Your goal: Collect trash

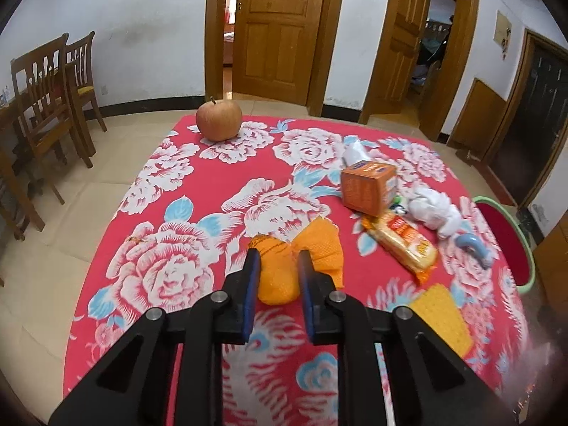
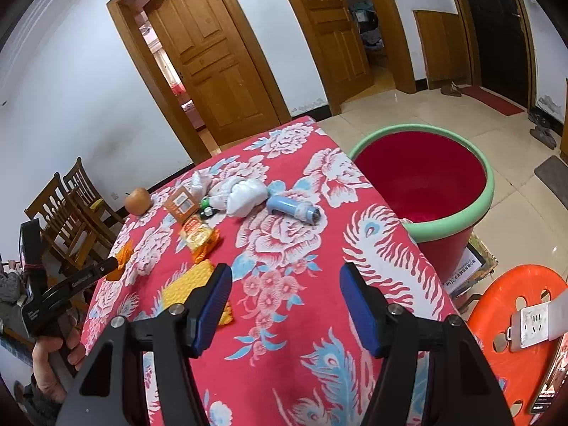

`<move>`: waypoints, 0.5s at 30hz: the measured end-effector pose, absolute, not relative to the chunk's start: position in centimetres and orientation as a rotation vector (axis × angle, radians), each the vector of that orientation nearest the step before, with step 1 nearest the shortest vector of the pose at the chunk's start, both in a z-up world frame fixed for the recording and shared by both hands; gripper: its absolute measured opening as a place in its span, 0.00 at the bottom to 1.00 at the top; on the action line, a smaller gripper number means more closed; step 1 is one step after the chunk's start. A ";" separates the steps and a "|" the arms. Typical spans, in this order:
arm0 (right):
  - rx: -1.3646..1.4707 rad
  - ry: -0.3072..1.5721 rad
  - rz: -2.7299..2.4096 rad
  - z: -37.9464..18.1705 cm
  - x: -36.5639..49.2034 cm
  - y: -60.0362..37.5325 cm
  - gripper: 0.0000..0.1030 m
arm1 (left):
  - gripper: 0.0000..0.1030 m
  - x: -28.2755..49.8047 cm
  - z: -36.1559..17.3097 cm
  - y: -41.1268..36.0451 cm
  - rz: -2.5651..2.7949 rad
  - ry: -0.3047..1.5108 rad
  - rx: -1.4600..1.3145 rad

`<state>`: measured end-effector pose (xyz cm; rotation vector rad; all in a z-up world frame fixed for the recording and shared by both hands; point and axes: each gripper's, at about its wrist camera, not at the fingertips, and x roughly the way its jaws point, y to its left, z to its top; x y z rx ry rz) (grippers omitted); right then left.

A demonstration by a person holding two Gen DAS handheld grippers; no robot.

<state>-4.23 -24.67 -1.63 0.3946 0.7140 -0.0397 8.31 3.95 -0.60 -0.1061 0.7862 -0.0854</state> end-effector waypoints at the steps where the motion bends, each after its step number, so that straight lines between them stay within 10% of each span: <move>1: 0.392 0.711 -0.036 -1.4 -4.4 -24.5 0.64 | 0.20 8.0 -0.4 4.0 -0.092 0.783 -0.111; 15: 0.343 0.721 0.011 0.5 -7.0 -22.7 0.67 | 0.20 3.0 1.1 5.5 -0.122 0.748 -0.125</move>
